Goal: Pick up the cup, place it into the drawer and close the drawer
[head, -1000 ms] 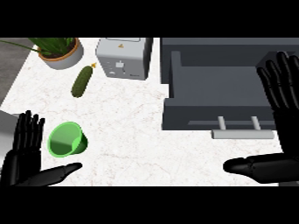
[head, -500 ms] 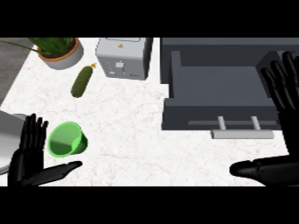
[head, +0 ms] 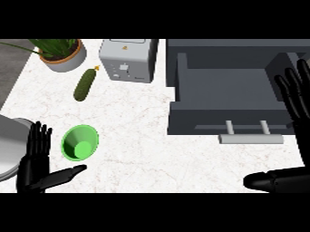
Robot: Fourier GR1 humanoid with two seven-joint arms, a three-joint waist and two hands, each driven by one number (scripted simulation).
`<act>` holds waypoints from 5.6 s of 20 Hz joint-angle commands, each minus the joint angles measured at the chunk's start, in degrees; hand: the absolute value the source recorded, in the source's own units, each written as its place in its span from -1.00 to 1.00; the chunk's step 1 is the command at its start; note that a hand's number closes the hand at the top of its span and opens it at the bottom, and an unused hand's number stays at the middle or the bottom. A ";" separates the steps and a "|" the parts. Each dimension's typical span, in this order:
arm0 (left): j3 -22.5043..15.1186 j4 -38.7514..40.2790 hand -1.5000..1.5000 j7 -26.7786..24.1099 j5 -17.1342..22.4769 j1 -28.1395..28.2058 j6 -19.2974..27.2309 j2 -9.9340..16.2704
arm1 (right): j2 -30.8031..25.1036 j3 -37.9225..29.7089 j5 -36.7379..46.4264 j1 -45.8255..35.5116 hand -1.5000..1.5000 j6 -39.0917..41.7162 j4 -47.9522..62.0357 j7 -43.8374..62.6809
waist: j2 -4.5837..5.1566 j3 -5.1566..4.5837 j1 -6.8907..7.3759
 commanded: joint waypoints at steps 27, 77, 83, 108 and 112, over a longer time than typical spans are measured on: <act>3.22 39.59 -1.00 -20.37 3.47 -17.42 -8.95 4.85 | -0.61 -1.35 -2.12 -0.07 -1.00 1.63 -0.72 1.11 | 0.11 -0.08 -0.29; -11.73 -10.40 1.00 7.58 8.27 -21.55 -4.14 -2.74 | 0.71 0.53 0.99 0.38 -1.00 -0.41 -1.45 2.21 | -0.11 -0.02 0.16; -13.91 -17.46 1.00 17.32 8.05 -28.46 2.94 -2.93 | -0.62 -1.43 -0.04 0.97 -1.00 0.28 -1.92 2.71 | -0.07 -0.03 -0.08; -19.06 15.43 1.00 21.55 5.95 -64.29 19.71 -4.44 | -1.20 -1.94 -1.21 0.93 -1.00 2.18 -1.29 1.33 | 0.22 -0.03 -1.19; -24.01 22.66 1.00 18.96 10.08 -70.25 26.24 -4.44 | -0.25 -0.75 -0.12 -1.17 -1.00 2.23 1.98 -1.02 | 0.40 -0.01 -2.11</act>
